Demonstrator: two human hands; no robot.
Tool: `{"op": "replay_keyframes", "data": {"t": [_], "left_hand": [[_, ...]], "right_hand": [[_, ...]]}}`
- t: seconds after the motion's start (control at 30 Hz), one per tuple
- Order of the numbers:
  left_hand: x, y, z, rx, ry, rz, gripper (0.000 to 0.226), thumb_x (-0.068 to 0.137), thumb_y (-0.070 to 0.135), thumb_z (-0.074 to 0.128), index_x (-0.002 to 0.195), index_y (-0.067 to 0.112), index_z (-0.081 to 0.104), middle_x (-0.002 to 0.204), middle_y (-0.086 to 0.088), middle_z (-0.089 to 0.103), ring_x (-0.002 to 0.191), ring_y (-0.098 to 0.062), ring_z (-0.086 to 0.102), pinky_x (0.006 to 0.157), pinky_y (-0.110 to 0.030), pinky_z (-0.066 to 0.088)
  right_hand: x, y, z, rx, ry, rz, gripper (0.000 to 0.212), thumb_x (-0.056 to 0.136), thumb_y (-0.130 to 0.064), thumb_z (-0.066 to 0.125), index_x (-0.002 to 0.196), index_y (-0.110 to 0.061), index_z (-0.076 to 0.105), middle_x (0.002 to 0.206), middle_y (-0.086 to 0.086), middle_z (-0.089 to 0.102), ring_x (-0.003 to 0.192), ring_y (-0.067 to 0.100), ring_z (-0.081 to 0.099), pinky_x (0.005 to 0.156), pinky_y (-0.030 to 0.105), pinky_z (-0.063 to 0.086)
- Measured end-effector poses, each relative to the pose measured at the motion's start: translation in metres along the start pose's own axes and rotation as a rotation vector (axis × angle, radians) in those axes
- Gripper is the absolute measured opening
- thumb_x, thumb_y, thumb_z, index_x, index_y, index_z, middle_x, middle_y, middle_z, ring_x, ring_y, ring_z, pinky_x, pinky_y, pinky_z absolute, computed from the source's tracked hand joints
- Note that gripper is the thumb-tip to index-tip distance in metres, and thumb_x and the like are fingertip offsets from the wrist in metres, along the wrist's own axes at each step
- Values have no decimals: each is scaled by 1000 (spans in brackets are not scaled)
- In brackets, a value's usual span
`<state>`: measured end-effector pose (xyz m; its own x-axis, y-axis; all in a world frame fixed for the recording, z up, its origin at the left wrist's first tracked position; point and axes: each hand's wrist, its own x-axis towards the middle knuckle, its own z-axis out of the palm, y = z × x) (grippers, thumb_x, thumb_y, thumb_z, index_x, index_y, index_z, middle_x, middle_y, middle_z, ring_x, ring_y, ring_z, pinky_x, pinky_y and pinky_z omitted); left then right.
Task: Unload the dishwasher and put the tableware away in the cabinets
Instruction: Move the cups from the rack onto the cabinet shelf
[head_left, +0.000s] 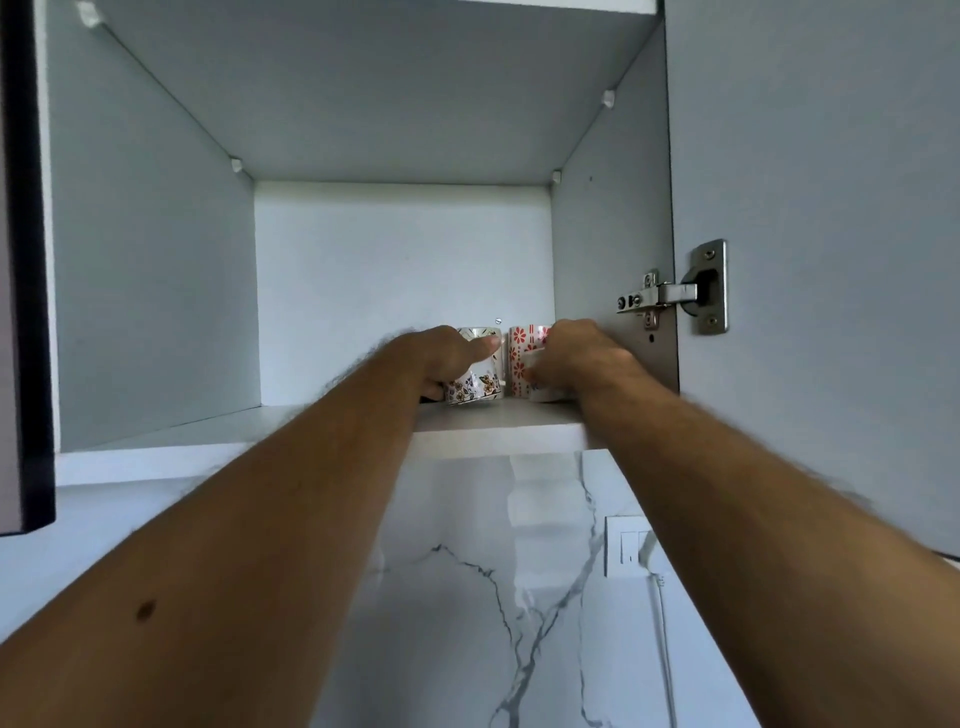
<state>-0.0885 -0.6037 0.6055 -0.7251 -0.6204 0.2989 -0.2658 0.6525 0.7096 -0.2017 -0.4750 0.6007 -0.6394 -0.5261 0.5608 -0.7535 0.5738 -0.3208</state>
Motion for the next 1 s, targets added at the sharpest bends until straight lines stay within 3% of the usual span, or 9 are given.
{"op": "replay_keyframes", "data": {"t": [0.13, 0.27, 0.37, 0.47, 0.63, 0.77, 0.87, 1.0], "left_hand": [[2, 2, 7, 102, -7, 33, 71, 86, 69, 54, 127, 11, 54, 124, -10, 59, 110, -28, 61, 100, -44, 50], [0, 6, 11, 357, 59, 76, 78, 88, 72, 45, 131, 7, 55, 133, -18, 57, 120, -35, 56, 105, -46, 43], [-2, 5, 9, 409, 57, 79, 78, 83, 76, 50, 130, 14, 56, 132, -10, 57, 121, -31, 55, 105, -42, 42], [-11, 6, 4, 431, 50, 8, 59, 76, 67, 69, 110, 20, 54, 111, -2, 54, 112, -26, 57, 91, -30, 43], [-13, 2, 0, 386, 107, -96, 69, 56, 59, 88, 97, 12, 58, 81, -4, 59, 88, -25, 63, 86, -31, 51], [-16, -1, -1, 368, 165, -86, 61, 53, 54, 91, 80, 8, 62, 69, -7, 65, 66, -22, 62, 75, -30, 54], [-15, -5, -1, 342, 191, -39, 58, 59, 48, 91, 90, 4, 68, 83, -11, 73, 72, -25, 66, 82, -37, 58], [-18, -5, 2, 396, 241, 5, 47, 69, 41, 85, 97, 7, 67, 98, -14, 71, 95, -32, 69, 86, -41, 57]], "right_hand": [[2, 1, 1, -48, -4, -5, 29, 87, -23, 69, 112, -10, 64, 110, 10, 66, 83, 23, 57, 74, 25, 47], [3, 1, 1, -67, -8, -5, 31, 88, -21, 70, 117, -10, 63, 105, 8, 64, 86, 23, 61, 76, 28, 50], [-3, -1, -1, -99, 28, -14, 31, 88, -18, 67, 117, -10, 63, 108, 9, 64, 93, 26, 63, 80, 31, 53], [-13, -4, -6, -199, 130, -45, 28, 89, -15, 62, 116, -10, 64, 114, 12, 66, 102, 28, 65, 79, 35, 53], [-24, -6, -12, -310, 207, -64, 23, 92, -10, 58, 114, -8, 64, 112, 12, 66, 101, 28, 66, 72, 34, 52], [-30, -6, -15, -312, 209, -66, 21, 93, -5, 56, 113, -6, 63, 113, 13, 67, 102, 29, 66, 76, 36, 54], [-33, -6, -16, -311, 205, -63, 20, 93, -4, 58, 112, -5, 62, 112, 14, 66, 102, 28, 66, 77, 36, 54], [-36, -5, -17, -302, 212, -57, 22, 92, -3, 58, 113, -3, 62, 111, 15, 66, 102, 28, 66, 78, 37, 55]]}}
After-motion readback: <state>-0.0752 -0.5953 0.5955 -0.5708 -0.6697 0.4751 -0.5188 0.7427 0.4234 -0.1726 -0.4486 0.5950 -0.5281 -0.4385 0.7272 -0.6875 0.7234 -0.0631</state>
